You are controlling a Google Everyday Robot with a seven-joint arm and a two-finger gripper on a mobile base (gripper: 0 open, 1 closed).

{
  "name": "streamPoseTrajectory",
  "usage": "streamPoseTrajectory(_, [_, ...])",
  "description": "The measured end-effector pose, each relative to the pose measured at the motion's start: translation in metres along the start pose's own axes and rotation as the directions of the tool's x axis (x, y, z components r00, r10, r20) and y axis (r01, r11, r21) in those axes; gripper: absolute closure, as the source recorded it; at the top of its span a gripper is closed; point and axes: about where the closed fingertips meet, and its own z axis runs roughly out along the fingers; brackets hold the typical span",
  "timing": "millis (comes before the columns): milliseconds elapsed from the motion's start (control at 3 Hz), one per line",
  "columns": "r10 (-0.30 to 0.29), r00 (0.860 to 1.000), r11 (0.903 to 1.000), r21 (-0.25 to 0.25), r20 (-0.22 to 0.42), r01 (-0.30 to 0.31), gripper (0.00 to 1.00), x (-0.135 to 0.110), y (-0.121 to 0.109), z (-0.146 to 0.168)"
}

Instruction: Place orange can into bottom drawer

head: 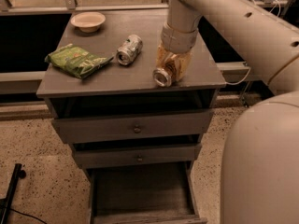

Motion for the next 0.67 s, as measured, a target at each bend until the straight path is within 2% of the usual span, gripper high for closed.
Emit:
streamPoseTrajectory(333, [0.054, 0.998, 0.9944, 0.089, 0.026, -0.056, 0.97, -0.022, 0.018, -0.029])
streamPoseTrajectory(667, [0.209, 0.976, 0.9591, 0.182, 0.06, -0.216, 1.0, -0.054, 0.055, -0.056])
